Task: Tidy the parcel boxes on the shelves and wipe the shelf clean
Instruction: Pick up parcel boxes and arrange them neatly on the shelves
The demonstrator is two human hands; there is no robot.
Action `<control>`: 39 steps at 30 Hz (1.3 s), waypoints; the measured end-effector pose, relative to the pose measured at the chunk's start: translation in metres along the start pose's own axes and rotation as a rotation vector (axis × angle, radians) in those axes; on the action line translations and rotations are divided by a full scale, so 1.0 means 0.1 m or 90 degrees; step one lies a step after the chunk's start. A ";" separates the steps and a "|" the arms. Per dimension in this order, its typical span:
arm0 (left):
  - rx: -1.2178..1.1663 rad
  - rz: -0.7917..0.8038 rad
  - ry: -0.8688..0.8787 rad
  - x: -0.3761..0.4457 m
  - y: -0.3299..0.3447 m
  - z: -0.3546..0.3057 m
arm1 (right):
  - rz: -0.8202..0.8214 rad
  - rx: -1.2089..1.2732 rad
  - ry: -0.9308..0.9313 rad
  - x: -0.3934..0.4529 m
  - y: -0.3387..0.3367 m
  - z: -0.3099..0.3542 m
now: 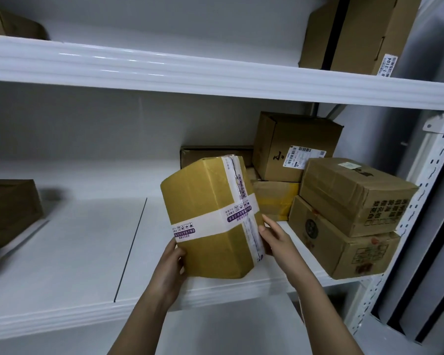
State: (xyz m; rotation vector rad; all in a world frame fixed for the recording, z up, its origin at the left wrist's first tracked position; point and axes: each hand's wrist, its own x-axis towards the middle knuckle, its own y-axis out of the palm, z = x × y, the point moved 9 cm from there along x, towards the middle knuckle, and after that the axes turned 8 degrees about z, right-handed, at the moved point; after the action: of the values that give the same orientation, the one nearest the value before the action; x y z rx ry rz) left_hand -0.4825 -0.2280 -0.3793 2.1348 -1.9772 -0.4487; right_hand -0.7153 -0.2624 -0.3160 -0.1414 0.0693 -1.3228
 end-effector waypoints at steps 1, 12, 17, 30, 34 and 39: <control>0.003 0.002 0.004 0.01 0.01 -0.02 | -0.002 -0.006 -0.003 0.02 0.01 0.02; 0.120 -0.056 0.159 -0.05 -0.02 -0.29 | -0.140 0.033 0.102 0.30 -0.07 -0.16; 0.166 -0.014 0.204 -0.11 0.08 -0.43 | -0.060 0.169 0.109 0.19 0.06 -0.04; 0.099 0.065 0.045 -0.09 0.23 -0.57 | 0.045 0.446 0.064 0.03 0.28 -0.06; 0.056 0.124 -0.057 -0.08 0.27 -0.56 | 0.074 0.491 0.093 0.01 0.29 -0.06; 0.014 0.077 0.030 -0.05 0.20 -0.86 | 0.138 0.429 0.153 -0.03 0.41 -0.09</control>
State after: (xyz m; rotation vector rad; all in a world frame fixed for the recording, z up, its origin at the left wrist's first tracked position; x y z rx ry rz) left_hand -0.4713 -0.2296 -0.2919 2.0056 -2.0794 -0.3538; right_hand -0.6777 -0.2507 -0.3304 0.5825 -0.1550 -1.0800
